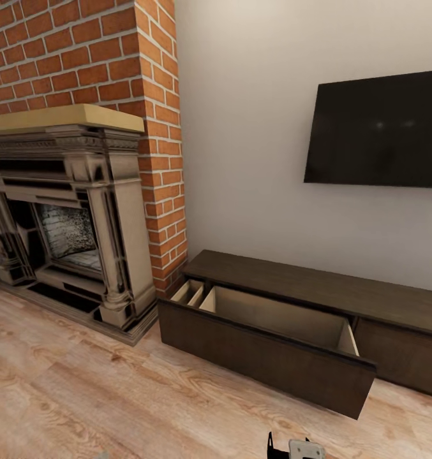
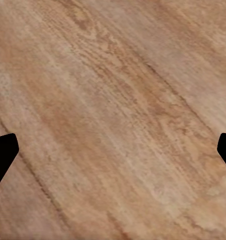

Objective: Place each of the two pumpkins and all three candles from the living room inside a cabinet in the living room (use any cabinet), then make sure every cabinet is closed, and position the cauldron so it is next to a table in the living room.

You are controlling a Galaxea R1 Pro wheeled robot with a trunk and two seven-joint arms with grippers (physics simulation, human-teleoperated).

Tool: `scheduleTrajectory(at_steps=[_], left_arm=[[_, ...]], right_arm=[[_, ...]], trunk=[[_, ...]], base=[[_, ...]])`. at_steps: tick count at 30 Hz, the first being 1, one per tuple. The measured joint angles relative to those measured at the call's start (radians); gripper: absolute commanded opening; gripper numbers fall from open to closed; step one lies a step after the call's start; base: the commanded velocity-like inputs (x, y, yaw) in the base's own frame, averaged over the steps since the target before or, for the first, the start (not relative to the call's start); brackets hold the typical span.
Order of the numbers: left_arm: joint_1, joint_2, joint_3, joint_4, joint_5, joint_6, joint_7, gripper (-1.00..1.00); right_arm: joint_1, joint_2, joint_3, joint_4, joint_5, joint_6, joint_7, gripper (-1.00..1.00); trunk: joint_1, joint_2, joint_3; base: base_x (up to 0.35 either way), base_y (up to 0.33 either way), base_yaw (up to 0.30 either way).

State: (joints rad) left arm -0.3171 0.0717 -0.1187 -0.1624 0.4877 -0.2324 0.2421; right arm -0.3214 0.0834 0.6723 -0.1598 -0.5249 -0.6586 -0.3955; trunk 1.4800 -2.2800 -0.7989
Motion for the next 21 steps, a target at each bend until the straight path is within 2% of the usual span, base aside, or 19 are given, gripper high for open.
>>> scheduleTrajectory(at_steps=[6, 21], left_arm=[[0.0, 0.0, 0.0, 0.0, -0.001, 0.0, 0.0, 1.0], [0.0, 0.0, 0.0, 0.0, -0.001, 0.0, 0.0, 1.0]], right_arm=[[0.0, -0.001, -0.001, -0.001, -0.001, -0.001, 0.0, 1.0], [0.0, 0.005, -0.001, 0.0, -0.01, 0.0, -0.001, 1.0]], trunk=[[0.0, 0.0, 0.0], [0.0, 0.0, -0.003]], base=[[0.0, 0.0, 0.011], [-0.092, 0.125, 0.272]])
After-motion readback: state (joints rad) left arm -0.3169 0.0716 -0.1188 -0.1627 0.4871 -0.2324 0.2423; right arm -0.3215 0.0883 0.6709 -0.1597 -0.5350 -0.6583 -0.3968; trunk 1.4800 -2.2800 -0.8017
